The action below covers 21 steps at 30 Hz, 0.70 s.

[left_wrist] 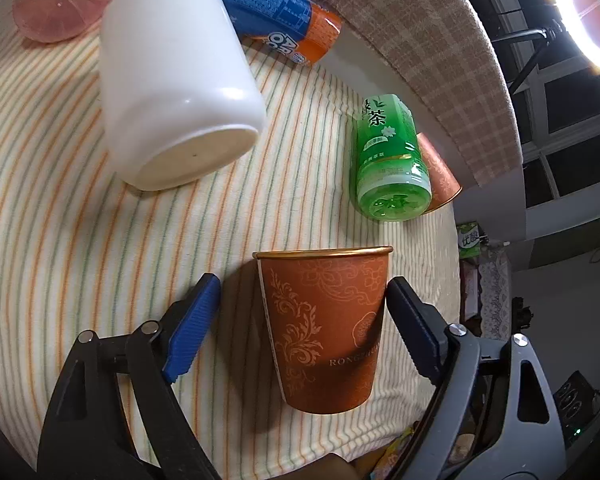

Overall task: Flip cup upright
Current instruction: 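Close the left gripper around the upright orange cup's body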

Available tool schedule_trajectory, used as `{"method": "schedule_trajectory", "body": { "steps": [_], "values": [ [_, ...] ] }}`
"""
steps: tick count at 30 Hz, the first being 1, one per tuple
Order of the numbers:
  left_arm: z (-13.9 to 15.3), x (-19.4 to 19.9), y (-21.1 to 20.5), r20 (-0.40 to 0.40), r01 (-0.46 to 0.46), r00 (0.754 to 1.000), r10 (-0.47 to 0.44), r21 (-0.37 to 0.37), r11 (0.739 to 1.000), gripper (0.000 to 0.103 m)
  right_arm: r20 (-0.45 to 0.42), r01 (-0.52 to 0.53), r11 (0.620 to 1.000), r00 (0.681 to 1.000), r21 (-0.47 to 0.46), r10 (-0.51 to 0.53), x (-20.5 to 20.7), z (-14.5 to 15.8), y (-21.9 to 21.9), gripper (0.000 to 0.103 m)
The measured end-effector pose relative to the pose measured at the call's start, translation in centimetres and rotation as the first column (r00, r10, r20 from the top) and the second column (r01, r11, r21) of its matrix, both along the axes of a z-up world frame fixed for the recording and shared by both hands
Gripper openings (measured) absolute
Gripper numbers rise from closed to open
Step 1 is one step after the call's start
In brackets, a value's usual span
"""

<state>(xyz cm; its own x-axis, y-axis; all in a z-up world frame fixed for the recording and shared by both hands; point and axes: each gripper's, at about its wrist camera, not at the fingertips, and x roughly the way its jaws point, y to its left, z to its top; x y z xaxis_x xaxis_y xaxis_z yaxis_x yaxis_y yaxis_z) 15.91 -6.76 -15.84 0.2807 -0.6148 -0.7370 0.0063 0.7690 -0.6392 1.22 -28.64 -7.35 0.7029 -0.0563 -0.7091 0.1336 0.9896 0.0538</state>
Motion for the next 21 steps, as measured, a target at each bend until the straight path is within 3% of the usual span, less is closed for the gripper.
{"method": "schedule_trajectory", "body": {
  "steps": [3, 9, 15, 21],
  "values": [
    [0.1, 0.2, -0.3, 0.012, 0.007, 1.0, -0.007, 0.009, 1.0, 0.084, -0.004, 0.002, 1.0, 1.0, -0.003, -0.002, 0.0, -0.1, -0.1, 0.094],
    [0.6, 0.1, -1.0, 0.03, 0.036, 0.999, -0.036, -0.002, 0.999, 0.068, -0.009, 0.015, 1.0, 1.0, 0.002, -0.015, 0.0, -0.3, -0.2, 0.094],
    [1.3, -0.3, -1.1, 0.063, 0.035, 0.997, -0.037, 0.029, 0.999, 0.068, -0.01, 0.019, 1.0, 1.0, 0.001, -0.019, 0.0, -0.4, -0.3, 0.094],
    [2.9, -1.6, -1.5, 0.156, 0.035, 0.986, -0.051, 0.105, 0.994, 0.067, -0.011, 0.028, 1.0, 1.0, 0.005, -0.028, -0.2, -0.6, -0.4, 0.094]
  ]
}}
